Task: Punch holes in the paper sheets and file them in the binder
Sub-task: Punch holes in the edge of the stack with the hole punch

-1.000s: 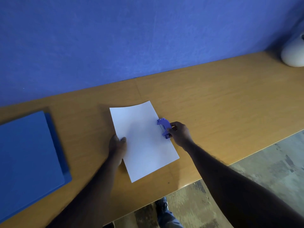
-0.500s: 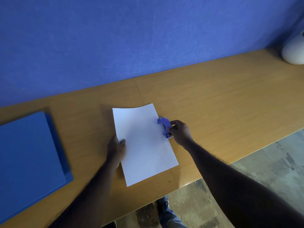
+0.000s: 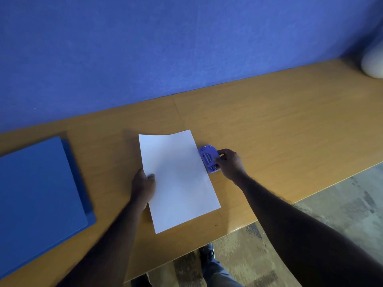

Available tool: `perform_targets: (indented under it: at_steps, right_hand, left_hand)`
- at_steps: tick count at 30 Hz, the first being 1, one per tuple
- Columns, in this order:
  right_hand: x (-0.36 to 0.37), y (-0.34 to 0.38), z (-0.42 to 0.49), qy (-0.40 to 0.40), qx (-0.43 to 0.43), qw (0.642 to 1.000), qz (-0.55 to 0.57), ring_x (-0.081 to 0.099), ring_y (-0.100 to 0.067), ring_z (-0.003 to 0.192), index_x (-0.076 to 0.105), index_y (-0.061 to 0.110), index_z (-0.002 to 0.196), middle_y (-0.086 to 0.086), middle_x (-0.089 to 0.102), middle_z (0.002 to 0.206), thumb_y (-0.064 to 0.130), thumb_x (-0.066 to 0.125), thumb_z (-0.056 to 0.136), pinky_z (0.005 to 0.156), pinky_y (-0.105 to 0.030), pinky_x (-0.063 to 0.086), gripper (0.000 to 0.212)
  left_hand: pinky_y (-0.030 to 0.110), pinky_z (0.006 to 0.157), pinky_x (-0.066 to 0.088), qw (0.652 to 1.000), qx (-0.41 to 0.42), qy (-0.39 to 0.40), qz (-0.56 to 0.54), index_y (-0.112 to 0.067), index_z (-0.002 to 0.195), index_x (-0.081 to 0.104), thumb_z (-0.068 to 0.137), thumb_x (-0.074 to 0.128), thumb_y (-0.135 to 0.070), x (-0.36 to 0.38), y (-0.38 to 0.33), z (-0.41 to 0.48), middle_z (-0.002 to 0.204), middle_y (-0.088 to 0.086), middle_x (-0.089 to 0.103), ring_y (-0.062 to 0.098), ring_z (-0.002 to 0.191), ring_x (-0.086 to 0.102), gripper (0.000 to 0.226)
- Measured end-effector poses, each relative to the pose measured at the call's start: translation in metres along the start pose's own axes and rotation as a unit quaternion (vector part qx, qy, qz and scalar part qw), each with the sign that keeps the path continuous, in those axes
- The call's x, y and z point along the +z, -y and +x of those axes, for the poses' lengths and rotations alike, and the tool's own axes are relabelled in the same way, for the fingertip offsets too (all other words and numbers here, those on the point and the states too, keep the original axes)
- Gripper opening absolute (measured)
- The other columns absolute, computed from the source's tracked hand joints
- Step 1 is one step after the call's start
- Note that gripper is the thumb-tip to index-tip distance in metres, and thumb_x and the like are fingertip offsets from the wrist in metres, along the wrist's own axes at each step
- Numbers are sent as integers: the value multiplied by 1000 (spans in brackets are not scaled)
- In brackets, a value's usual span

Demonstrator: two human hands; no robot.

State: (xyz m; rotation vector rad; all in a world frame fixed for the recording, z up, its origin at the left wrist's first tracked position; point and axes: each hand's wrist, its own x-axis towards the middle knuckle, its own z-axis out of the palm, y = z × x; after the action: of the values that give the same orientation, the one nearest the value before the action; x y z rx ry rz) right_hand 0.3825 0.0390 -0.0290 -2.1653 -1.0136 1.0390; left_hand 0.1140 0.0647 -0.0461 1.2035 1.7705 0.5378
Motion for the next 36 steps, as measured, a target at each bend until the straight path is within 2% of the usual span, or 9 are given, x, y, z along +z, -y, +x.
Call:
perform_targets:
  at_steps: [7,11,15,22,29,36]
  right_hand:
    - [1,-1,0,-3,0,1000,0,69,-17,80,60,9,124,-9,71,98,20,58,93,52,-22,46,32]
    - [0,-1,0,-2,1,1000,-2,71,-19,80,60,10,122,-8,72,95,21,58,92,56,-27,51,31]
    - [-1,-3,1,-1,-2,1000,1,71,-22,80,63,10,118,-7,73,91,21,59,91,54,-29,49,29]
    - [-2,-2,1,6,8,1000,6,71,-22,81,62,12,118,-6,72,91,23,58,92,53,-27,49,28]
    - [-2,-3,2,7,12,1000,18,71,-23,83,63,11,118,-8,73,92,21,60,91,55,-27,48,29]
    - [-4,-1,3,14,14,1000,7,71,-21,81,64,12,116,-9,74,91,21,61,91,54,-25,46,27]
  left_hand:
    - [29,84,43,1000,11,3,-4,-3,125,55,94,49,-12,-6,-4,0,122,11,62,27,106,58,33]
    - [30,82,44,1000,23,2,-14,-5,121,58,92,50,-12,-11,-6,2,115,8,63,21,96,56,31]
    - [28,80,43,998,40,20,-36,-9,119,60,90,49,-8,-10,-11,-1,106,0,62,19,92,57,31]
    - [28,78,43,998,11,37,-44,-8,121,58,90,48,-9,3,-12,-3,108,2,62,22,96,59,32]
    - [27,80,42,997,0,29,-66,-6,124,57,90,48,-6,17,-19,-9,113,4,63,18,94,56,36]
    - [28,85,43,997,-7,24,-69,-3,128,54,91,49,-5,20,-16,-10,123,11,62,23,102,57,38]
